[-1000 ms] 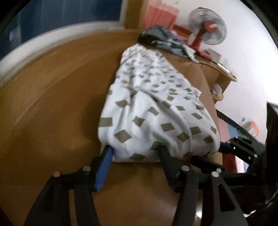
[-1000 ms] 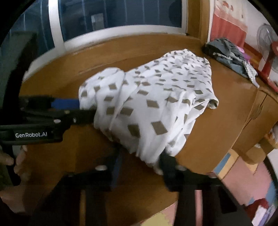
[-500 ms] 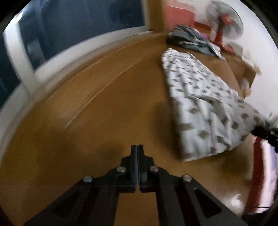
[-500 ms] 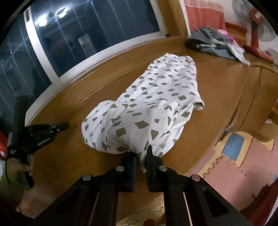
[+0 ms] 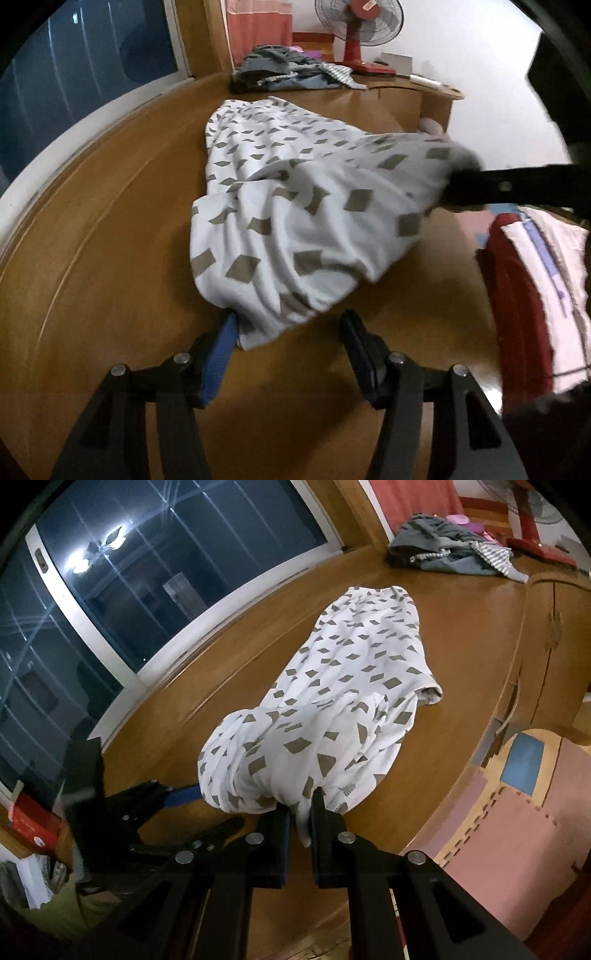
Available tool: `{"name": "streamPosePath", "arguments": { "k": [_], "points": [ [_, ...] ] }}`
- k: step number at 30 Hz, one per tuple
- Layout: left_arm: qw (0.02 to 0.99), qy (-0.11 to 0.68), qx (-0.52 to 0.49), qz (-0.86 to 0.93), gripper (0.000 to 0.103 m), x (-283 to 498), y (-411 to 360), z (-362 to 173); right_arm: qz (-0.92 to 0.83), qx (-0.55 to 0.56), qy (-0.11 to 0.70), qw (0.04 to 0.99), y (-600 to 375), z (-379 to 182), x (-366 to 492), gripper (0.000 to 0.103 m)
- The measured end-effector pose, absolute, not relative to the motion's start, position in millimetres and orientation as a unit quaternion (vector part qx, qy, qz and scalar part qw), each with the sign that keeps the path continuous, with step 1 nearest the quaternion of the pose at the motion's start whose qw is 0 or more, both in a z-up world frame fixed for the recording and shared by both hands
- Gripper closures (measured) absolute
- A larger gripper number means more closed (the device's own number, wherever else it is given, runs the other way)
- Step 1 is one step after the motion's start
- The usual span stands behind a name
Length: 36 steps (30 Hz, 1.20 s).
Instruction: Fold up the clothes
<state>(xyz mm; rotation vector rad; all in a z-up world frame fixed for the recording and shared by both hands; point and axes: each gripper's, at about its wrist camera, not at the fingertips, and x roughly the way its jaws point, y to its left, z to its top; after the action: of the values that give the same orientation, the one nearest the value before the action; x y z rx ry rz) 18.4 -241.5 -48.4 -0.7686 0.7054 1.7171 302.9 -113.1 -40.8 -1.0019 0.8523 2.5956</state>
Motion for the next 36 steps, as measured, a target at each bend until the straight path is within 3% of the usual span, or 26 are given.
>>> {"name": "streamPosePath", "arguments": {
  "k": [6,20,36],
  "points": [
    [0.59,0.209,-0.336,0.703,0.066,1,-249,-25,0.892,-0.346,0.263,0.122,-126,-29,309,0.093],
    [0.622,0.185,-0.314,0.693,0.066,46,-304,48,0.918,-0.318,0.214,0.1,-158,18,363,0.093],
    [0.56,0.205,-0.347,0.724,0.064,-16,-174,18,0.909,-0.318,0.221,0.158,-37,-16,273,0.093]
  ]
}}
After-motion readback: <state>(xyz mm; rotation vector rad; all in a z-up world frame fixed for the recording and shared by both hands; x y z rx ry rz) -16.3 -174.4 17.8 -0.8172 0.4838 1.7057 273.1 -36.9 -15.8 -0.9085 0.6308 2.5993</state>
